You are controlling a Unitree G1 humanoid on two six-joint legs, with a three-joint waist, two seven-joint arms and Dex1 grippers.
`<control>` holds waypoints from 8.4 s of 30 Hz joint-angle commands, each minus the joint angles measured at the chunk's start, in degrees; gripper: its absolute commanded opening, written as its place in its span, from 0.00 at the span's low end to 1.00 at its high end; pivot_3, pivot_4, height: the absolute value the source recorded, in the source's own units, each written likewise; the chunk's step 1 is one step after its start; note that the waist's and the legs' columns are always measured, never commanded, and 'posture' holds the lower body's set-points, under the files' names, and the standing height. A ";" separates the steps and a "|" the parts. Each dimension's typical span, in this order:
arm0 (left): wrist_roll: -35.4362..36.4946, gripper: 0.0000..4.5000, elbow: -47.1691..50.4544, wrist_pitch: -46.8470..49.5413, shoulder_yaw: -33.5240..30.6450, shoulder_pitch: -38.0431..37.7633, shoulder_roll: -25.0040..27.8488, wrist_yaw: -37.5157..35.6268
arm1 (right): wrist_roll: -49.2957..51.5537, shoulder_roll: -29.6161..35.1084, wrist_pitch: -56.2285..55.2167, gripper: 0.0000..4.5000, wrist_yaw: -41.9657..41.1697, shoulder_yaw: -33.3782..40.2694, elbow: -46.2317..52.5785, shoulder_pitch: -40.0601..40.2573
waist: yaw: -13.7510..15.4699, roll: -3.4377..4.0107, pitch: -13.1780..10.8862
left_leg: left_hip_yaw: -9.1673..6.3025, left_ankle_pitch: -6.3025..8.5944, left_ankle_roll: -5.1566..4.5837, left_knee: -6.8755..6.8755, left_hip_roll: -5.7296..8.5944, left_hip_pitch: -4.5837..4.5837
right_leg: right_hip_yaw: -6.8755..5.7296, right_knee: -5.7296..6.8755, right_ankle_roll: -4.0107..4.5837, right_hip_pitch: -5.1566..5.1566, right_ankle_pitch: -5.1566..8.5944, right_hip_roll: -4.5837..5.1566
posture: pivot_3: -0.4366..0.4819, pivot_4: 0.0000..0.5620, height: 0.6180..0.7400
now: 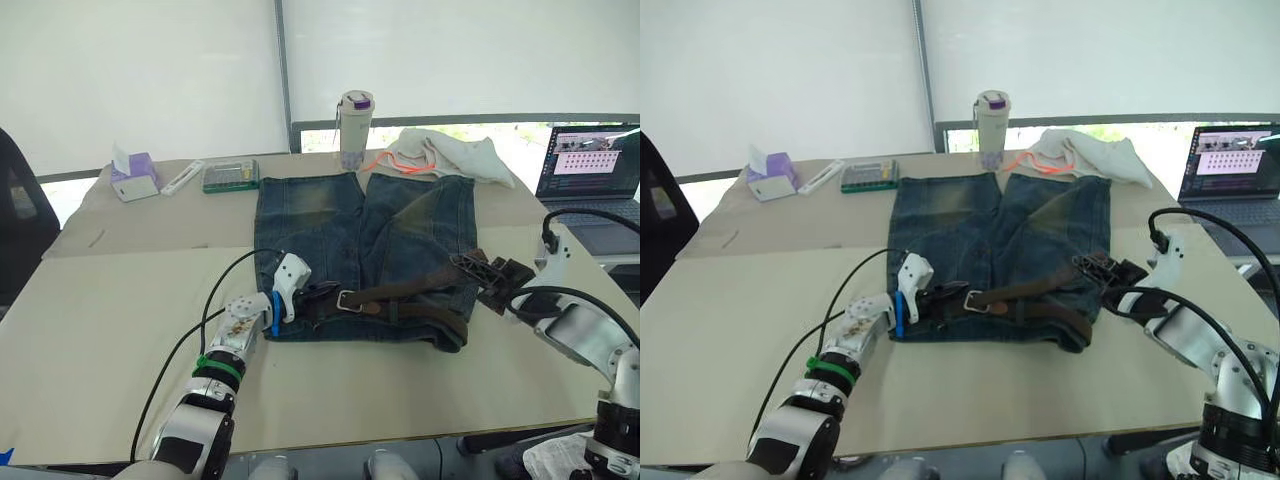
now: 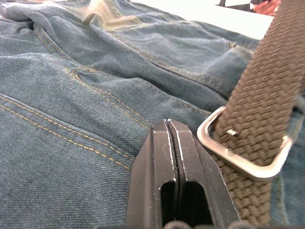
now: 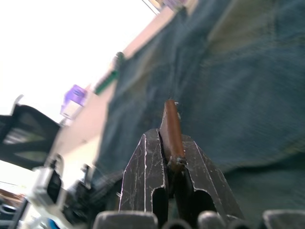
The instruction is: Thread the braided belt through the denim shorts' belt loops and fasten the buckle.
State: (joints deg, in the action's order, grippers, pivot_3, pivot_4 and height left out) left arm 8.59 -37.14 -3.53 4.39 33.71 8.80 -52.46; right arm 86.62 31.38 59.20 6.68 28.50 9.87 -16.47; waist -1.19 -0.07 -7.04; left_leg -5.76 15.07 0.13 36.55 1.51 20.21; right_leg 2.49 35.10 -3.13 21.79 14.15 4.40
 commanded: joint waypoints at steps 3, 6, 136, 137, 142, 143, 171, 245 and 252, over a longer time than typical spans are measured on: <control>3.41 0.01 18.74 6.93 1.53 -3.53 0.12 -0.28 | 10.29 -6.03 -6.49 0.00 7.54 -2.16 4.96 -4.01 | 0.15 -0.20 -0.13 | 0.02 -0.01 0.01 0.00 0.00 0.15 | 0.08 0.08 0.18 0.24 -0.11 0.00 | 0.48 0.27 1.00; 5.17 0.01 28.16 11.11 0.88 -5.06 -0.06 2.69 | 11.47 -11.81 -10.99 0.00 12.57 -5.51 6.36 -5.25 | 0.31 -0.22 -0.15 | 0.00 -0.01 0.02 0.02 -0.02 0.21 | 0.08 0.10 0.24 0.33 -0.15 0.00 | 0.48 0.27 1.00; -38.23 0.00 44.74 -4.10 11.91 -13.02 21.24 23.93 | -130.76 2.02 -77.98 0.00 -2.57 -42.26 -9.15 0.26 | 0.41 -0.54 -0.44 | 0.08 -0.18 0.34 -0.03 0.03 0.08 | 0.04 0.07 0.31 0.36 -0.23 0.03 | 0.48 0.27 1.00; -37.87 0.00 45.02 -3.61 11.82 -12.61 20.97 23.54 | -131.03 1.87 -78.05 0.00 -2.56 -42.41 -9.40 0.15 | 0.41 -0.54 -0.44 | 0.08 -0.19 0.34 -0.03 0.03 0.08 | 0.04 0.07 0.31 0.36 -0.23 0.03 | 0.48 0.27 1.00; -38.44 0.00 45.55 -3.96 12.87 -10.91 21.65 20.76 | -132.30 1.46 -79.10 0.00 -2.15 -43.13 -10.14 -0.01 | 0.36 -0.54 -0.44 | 0.09 -0.18 0.34 -0.03 0.03 0.08 | 0.05 0.07 0.31 0.36 -0.23 0.03 | 0.48 0.27 1.00; -39.40 0.00 45.44 -4.52 13.37 -10.33 22.28 20.25 | -132.58 1.40 -79.30 0.00 -2.01 -43.28 -10.15 -0.07 | 0.35 -0.54 -0.43 | 0.09 -0.18 0.34 -0.03 0.03 0.08 | 0.05 0.07 0.31 0.36 -0.23 0.03 | 0.48 0.27 1.00; -37.03 0.00 28.99 -7.60 17.33 -2.83 7.84 27.35 | -114.15 -4.05 -82.52 0.00 -11.00 -42.93 -11.24 3.09 | 0.17 -0.55 -0.42 | 0.11 -0.19 0.34 0.00 0.03 0.03 | 0.11 0.17 0.32 0.35 -0.23 0.01 | 0.48 0.27 1.00; -11.23 0.99 30.02 -1.64 6.61 -23.26 12.66 22.52 | -33.26 12.96 -15.56 0.00 -31.10 2.52 -8.75 9.76 | 0.71 -0.20 -0.23 | 0.13 -0.12 0.21 0.15 0.03 0.03 | 0.10 0.21 0.27 0.15 -0.20 0.03 | 0.48 0.27 1.00; -8.53 0.99 32.27 2.60 1.75 -24.48 11.83 26.15 | -36.46 11.75 -18.76 0.00 -32.21 4.13 -10.01 8.21 | 0.50 -0.21 -0.23 | 0.12 -0.12 0.21 0.15 0.01 0.04 | 0.10 0.22 0.27 0.17 -0.19 0.01 | 0.48 0.27 1.00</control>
State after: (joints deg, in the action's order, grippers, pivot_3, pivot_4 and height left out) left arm -0.48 -5.41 -2.85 9.03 10.09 20.18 -27.97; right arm 50.98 42.53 42.86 -25.73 28.59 -0.04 -7.29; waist -0.69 -0.28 -7.27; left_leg -5.64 14.96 0.34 36.69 1.52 20.25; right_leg 2.59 35.32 -2.86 21.96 13.96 4.41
